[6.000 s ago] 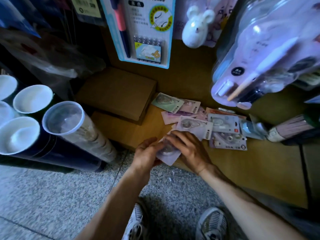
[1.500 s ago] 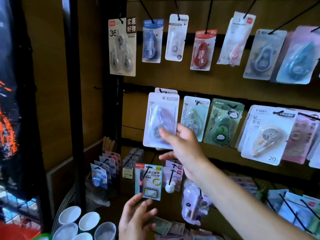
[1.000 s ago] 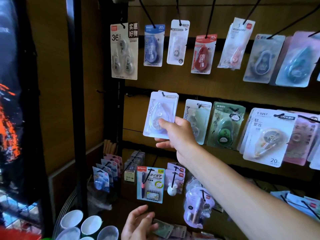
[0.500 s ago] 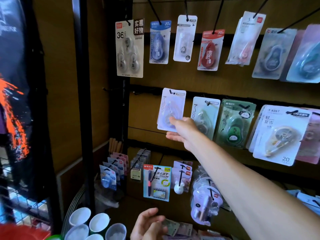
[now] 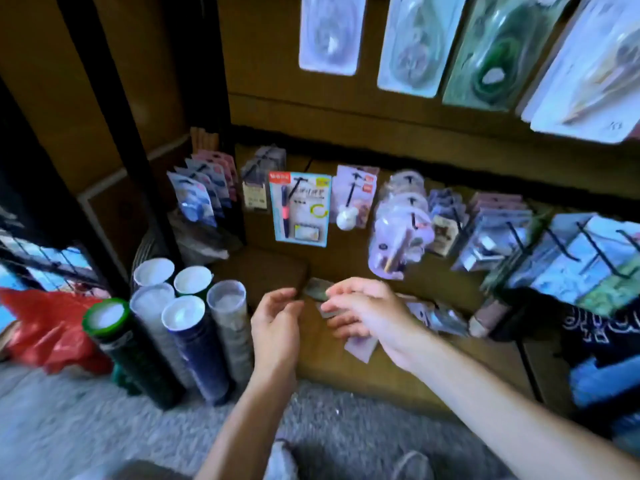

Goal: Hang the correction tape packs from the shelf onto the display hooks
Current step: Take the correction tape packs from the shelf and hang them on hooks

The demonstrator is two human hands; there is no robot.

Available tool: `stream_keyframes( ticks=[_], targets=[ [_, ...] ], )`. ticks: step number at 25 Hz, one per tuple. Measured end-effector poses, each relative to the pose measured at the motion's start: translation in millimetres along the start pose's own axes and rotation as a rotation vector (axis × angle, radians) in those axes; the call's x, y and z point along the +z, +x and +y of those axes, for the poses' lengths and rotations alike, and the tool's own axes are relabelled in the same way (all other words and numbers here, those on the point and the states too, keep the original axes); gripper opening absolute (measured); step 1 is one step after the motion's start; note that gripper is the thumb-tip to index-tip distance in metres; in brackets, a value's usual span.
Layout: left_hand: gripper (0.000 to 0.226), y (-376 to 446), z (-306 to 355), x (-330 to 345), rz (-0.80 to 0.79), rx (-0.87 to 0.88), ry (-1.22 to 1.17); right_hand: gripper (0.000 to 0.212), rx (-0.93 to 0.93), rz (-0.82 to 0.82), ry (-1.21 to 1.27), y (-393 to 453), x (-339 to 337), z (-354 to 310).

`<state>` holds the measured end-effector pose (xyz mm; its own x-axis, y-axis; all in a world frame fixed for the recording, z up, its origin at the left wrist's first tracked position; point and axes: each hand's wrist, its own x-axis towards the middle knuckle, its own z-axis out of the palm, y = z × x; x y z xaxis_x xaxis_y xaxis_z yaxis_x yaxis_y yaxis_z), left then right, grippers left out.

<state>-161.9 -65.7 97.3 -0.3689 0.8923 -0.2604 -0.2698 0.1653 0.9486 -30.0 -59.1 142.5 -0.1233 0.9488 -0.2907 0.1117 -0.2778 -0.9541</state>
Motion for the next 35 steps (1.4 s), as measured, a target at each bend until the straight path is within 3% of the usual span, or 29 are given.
stream_keyframes(
  ticks=[4,7,10,12,17,20,24,29,32,35],
  targets=[
    [0.021,16,-43,7,-0.006,-0.163,0.090,0.015,0.212,0.045,-0.259,44,-2,104],
    [0.019,35,-63,14,0.007,-0.225,0.072,0.012,0.352,0.117,-0.379,104,-18,142],
    [0.017,65,-87,16,0.067,-0.272,0.085,0.020,0.208,0.147,-0.756,169,-27,157],
    [0.019,88,-103,15,0.128,-0.308,0.091,0.028,0.119,0.125,-0.826,212,-27,166],
    [0.025,131,-150,19,0.211,-0.457,0.041,0.045,0.460,0.180,-0.294,286,-27,201],
    [0.025,139,-165,19,0.207,-0.483,0.021,0.040,0.493,0.183,-0.130,301,-29,217],
    [0.024,142,-169,13,0.235,-0.489,0.004,0.044,0.385,0.312,-0.036,294,-30,219],
    [0.020,112,-146,25,0.122,-0.443,-0.016,0.032,0.196,0.328,-0.144,203,-29,213],
    [0.017,77,-119,29,0.073,-0.352,-0.031,0.019,0.008,0.444,-0.201,134,-38,177],
    [0.024,46,-97,22,0.015,-0.191,0.126,0.022,-0.144,0.506,-0.086,62,-45,130]
  ],
)
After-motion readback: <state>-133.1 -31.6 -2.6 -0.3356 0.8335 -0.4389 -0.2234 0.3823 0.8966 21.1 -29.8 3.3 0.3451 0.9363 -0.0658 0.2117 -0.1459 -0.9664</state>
